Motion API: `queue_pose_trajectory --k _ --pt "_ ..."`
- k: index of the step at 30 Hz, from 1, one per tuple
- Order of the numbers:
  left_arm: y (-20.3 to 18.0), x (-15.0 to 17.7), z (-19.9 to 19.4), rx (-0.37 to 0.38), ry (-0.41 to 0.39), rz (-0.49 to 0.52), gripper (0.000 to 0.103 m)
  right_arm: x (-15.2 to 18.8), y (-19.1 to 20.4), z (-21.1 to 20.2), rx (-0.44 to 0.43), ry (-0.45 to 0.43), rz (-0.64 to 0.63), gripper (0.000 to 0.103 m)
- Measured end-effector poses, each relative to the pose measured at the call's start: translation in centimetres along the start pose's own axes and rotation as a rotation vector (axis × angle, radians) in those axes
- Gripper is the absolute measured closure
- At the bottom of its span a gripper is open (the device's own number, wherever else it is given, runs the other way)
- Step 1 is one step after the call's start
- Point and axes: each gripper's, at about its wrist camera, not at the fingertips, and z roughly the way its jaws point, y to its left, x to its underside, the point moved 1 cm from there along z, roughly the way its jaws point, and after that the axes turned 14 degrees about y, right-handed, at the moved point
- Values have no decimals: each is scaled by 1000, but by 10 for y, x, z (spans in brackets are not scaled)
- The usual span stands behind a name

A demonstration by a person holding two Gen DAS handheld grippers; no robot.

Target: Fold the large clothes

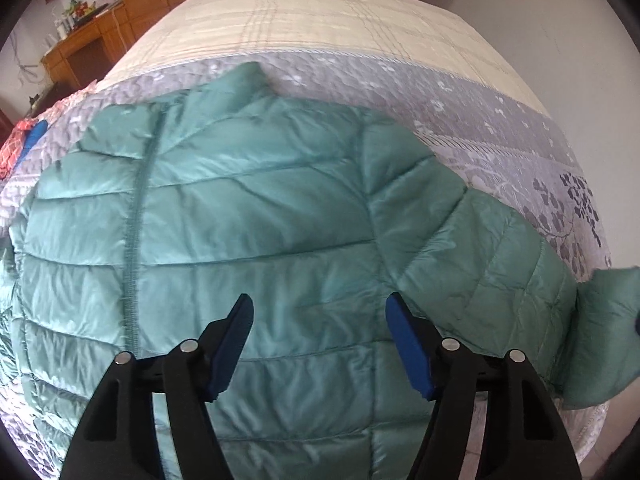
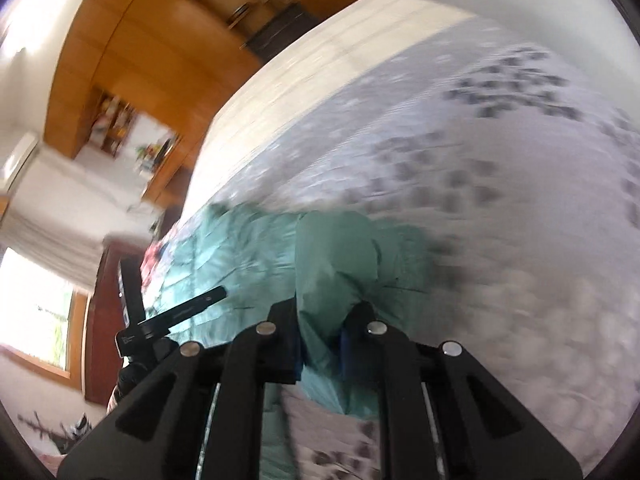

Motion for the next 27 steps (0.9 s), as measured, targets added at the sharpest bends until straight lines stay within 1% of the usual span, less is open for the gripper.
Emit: queue_pose_trajectory --k 2,4,6,9,12,15,16,17,18,19,20,21,22,23,24,25,26,27 --pt "11 2 -4 7 -11 -18 35 -9 24 23 18 42 -37 92" --pt "23 4 -7 7 -18 -32 35 -13 37 40 28 71 -63 92" --pt "36 6 -9 9 -19 -48 35 -18 54 63 57 112 -93 92" --pt "51 9 -7 -2 -11 -66 35 -23 69 92 112 159 -120 92" --pt "65 14 -3 -16 3 -81 35 -23 77 112 135 196 -137 92" --pt "76 17 1 -22 16 -96 35 -21 90 126 156 231 -183 87" --pt "78 18 1 -16 18 -100 35 -18 97 127 137 240 -208 84" --pt "81 19 1 -3 19 -104 35 -15 102 125 94 249 -230 81" --pt "83 20 0 9 19 -107 35 -13 108 122 22 259 -252 72" --pt "84 22 -2 21 18 -108 35 -8 114 114 -107 272 -276 62" --pt "85 24 -5 46 14 -110 35 -7 117 107 -192 273 -289 57" --pt "87 26 -8 78 12 -111 35 -5 118 97 -260 258 -300 52" --pt "88 28 -13 127 12 -114 35 -5 117 90 -273 241 -304 51" --pt "88 29 -17 160 7 -113 35 -6 112 78 -236 210 -299 51" --pt "87 30 -20 192 2 -111 35 -7 106 71 -164 182 -290 51" --pt "83 32 -23 217 0 -102 35 -8 98 63 -64 148 -274 52" --pt "75 33 -25 247 4 -80 35 -8 90 59 4 131 -256 52" --pt "68 34 -26 272 12 -59 35 -8 78 53 87 111 -223 54"
